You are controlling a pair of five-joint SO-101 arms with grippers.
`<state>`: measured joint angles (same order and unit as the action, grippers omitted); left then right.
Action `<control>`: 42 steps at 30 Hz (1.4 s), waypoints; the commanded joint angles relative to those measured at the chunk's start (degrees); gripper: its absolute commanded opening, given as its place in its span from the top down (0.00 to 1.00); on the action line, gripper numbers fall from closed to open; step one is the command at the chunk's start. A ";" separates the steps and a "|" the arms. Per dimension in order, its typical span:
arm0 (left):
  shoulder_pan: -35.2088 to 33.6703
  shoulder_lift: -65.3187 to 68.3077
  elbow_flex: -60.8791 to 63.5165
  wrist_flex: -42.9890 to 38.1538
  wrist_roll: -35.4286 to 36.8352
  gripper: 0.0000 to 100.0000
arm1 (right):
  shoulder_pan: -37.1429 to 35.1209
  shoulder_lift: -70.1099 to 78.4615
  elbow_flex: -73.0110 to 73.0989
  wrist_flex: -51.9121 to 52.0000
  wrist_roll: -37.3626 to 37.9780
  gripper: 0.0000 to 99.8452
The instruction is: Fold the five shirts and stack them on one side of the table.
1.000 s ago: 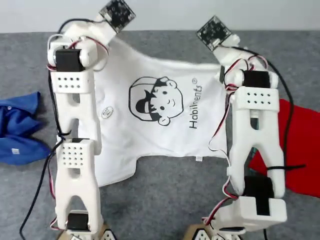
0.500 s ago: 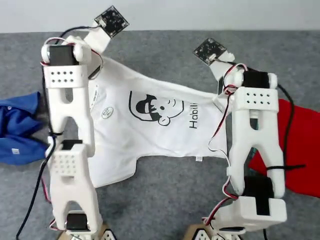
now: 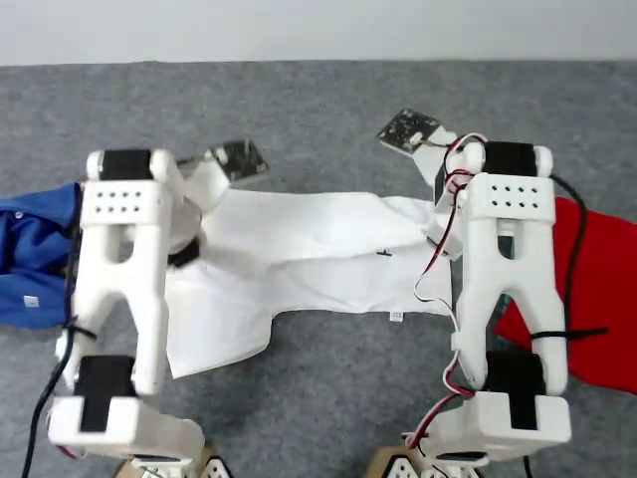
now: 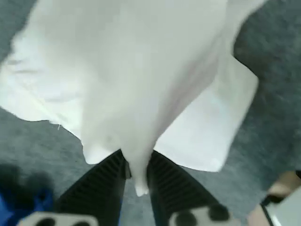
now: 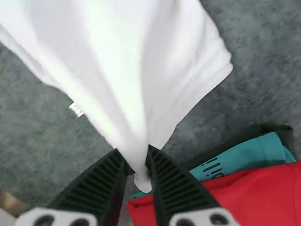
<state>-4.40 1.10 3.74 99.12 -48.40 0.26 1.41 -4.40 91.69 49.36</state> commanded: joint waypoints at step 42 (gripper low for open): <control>-5.27 1.14 12.35 -10.20 -0.35 0.99 | -2.07 11.82 -3.96 -17.10 -12.57 1.00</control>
<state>-8.44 -0.13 15.25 92.88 -50.86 -1.32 10.64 -5.27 82.20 41.19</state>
